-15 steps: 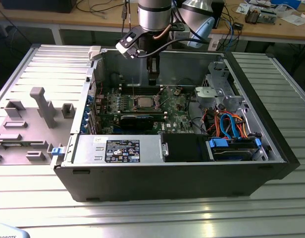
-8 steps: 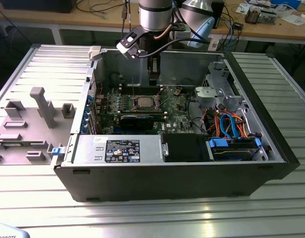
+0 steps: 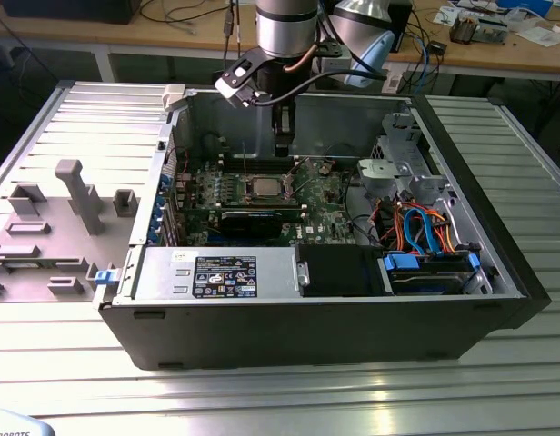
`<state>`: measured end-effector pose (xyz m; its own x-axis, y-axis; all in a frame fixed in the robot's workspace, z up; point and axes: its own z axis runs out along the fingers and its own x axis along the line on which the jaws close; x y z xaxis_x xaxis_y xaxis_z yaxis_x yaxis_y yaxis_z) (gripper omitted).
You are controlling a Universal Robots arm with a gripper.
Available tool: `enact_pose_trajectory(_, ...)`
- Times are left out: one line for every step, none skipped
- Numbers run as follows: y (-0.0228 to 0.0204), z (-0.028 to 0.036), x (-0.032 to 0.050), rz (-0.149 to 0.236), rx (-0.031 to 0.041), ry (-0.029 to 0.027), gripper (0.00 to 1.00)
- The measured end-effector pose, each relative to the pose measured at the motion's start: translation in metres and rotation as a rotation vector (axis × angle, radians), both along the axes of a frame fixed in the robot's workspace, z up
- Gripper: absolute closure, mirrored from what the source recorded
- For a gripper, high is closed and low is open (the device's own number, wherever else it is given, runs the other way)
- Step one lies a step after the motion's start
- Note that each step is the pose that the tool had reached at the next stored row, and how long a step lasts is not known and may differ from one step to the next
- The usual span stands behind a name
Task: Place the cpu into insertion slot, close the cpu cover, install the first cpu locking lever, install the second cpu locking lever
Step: 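Close the cpu cover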
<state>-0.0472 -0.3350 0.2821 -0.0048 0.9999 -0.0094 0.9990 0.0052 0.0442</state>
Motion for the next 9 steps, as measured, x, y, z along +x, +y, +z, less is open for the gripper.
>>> enact_pose_trajectory(0.0000,0.0000,0.0000,0.000,-0.0001,0.0001,0.89)
enact_pose_trajectory(0.0000,0.0000,0.0004,0.000,-0.0019,0.0001,0.89)
enact_pose_trajectory(0.0000,0.0000,0.0005,0.000,-0.0030,0.0000,0.89)
enact_pose_trajectory(0.0000,0.0001,0.0005,0.000,-0.0030,0.0001,0.89)
enact_pose_trajectory(0.0000,0.0000,0.0007,0.000,-0.0030,0.0001,0.89)
enact_pose_trajectory(0.0000,0.0000,0.0010,0.000,-0.0031,0.0000,0.89)
enact_pose_trajectory(0.0000,0.0000,0.0015,0.000,-0.0032,0.0001,0.89)
enact_pose_trajectory(0.0000,0.0001,0.0019,0.000,-0.0033,0.0001,0.89)
enact_pose_trajectory(0.0000,0.0000,0.0023,0.000,-0.0033,0.0001,0.89)
